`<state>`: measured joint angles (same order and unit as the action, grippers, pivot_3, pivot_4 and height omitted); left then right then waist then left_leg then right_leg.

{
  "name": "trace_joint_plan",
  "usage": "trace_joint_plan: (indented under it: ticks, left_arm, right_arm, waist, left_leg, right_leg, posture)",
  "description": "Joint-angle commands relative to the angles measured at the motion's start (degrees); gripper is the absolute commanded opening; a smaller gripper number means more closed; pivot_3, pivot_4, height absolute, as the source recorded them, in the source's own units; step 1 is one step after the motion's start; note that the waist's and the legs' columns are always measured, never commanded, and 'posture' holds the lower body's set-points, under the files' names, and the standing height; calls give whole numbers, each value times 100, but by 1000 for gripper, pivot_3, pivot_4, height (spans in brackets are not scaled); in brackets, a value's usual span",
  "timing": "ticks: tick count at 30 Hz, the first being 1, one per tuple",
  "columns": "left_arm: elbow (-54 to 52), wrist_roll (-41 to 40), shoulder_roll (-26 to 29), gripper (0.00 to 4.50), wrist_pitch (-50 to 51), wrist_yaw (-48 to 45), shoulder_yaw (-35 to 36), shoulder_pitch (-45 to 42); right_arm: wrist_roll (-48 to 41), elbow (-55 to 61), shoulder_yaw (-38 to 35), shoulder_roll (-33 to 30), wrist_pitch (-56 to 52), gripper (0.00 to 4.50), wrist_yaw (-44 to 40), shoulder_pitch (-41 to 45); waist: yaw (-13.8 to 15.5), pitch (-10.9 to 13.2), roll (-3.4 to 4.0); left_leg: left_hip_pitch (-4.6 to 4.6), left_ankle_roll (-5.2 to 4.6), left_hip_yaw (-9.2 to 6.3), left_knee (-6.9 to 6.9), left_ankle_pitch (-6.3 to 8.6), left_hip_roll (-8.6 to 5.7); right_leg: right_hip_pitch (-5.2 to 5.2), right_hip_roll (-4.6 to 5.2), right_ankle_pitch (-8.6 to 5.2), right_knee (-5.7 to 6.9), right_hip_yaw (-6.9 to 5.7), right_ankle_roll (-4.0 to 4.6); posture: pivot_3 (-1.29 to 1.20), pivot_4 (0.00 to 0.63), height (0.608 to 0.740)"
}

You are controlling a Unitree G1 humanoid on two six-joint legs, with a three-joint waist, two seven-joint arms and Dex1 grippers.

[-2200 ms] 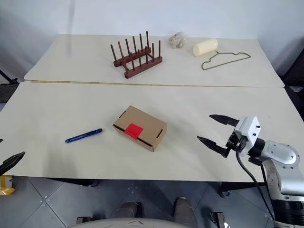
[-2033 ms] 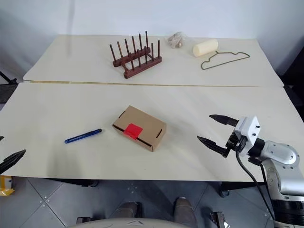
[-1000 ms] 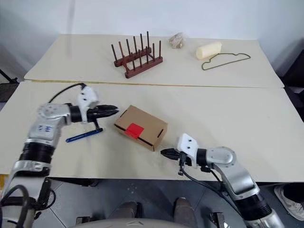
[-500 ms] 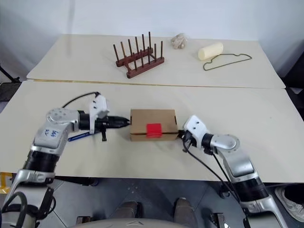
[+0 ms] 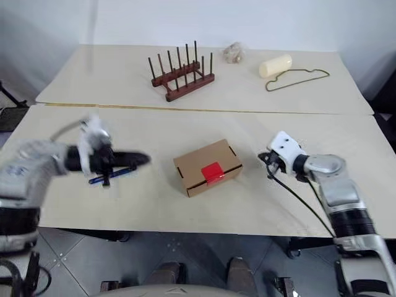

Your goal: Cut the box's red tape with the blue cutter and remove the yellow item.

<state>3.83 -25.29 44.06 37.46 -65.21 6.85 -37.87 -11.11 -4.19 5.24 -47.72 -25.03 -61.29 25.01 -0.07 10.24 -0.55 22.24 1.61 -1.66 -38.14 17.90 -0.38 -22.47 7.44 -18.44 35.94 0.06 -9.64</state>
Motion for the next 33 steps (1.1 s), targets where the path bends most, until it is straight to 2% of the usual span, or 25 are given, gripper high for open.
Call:
trace_joint_plan:
  ticks: [1, 3, 6, 11, 13, 17, 21, 27, 33]
  left_arm:
    - [856, 466, -600, 560, -662, 300, -534, -457]
    - [1299, 731, -820, 560, -1000, 377, -736, -676]
    - [2098, 1307, -1455, 560, -1794, 556, -1343, -960]
    - [2598, 1735, -1776, 560, -2288, 640, -1671, -1051]
    - [2426, 1650, -1807, 560, -2055, 433, -1728, -944]
    - [1307, 1576, -1662, 560, -1523, 139, -1983, -384]
    - [434, 1040, -2098, 560, -459, 688, -1609, -43]
    - [-349, 1087, -2675, 560, 138, 1536, -1804, 309]
    - [-711, 1175, -2225, 560, 396, 1492, -1971, 488]
  right_arm:
    - [-509, 1061, 167, -201, -937, 24, -465, -323]
    - [-548, 1294, 188, -203, -1133, 24, -416, -407]
    - [-591, 1632, 177, 248, -1417, 24, 139, -415]
    - [-485, 1743, 327, 576, -1622, 24, 453, -166]
    - [-483, 1708, 347, 722, -1710, 24, 633, -20]
    - [-213, 1123, 416, 840, -1415, 24, 814, 443]
    - [-1, 436, 484, 812, -978, 24, 709, 809]
    - [306, -942, 652, 1098, -165, 24, 534, 1528]
    - [493, -1918, 582, 1378, 498, 24, 499, 1939]
  waist:
    - [25, -1, 0]
    - [17, 1, -8]
    - [-13, 1, -12]
    - [-60, 1, -12]
    - [-61, 1, -12]
    - [-83, 0, -11]
    - [7, 1, -12]
    - [-13, 1, -11]
    - [-137, 0, -11]
  left_leg:
    - [0, -2, 0, -3, 1, -3]
    - [4, -3, 1, -10, 1, -4]
    - [7, -2, 4, -11, 1, -2]
    - [7, 2, 17, -4, -1, 2]
    - [8, 2, 17, -3, -1, 3]
    - [9, 2, 18, -2, -1, 1]
    - [14, 0, 15, -7, 0, -1]
    - [13, 1, 16, -11, 0, -3]
    - [6, 6, 18, -4, -3, 3]
  right_leg:
    - [1, 2, 0, 1, 0, -1]
    - [1, 1, 2, -1, 0, -4]
    - [-6, -1, 3, -2, 0, -6]
    - [-18, -2, 3, 0, 3, -6]
    - [-21, -3, 3, 1, 3, -6]
    - [-21, 2, 3, 3, 5, -6]
    - [-20, 5, 3, 2, 5, -6]
    - [-18, 7, 5, 1, 5, -10]
    - [-18, 2, 5, 1, 5, -10]
  posture:
    - [0, 150, 740]
    - [0, 150, 740]
    - [0, 150, 740]
    - [0, 150, 740]
    - [0, 150, 740]
    - [0, 150, 740]
    - [0, 150, 740]
    - [0, 150, 740]
    - [0, 150, 740]
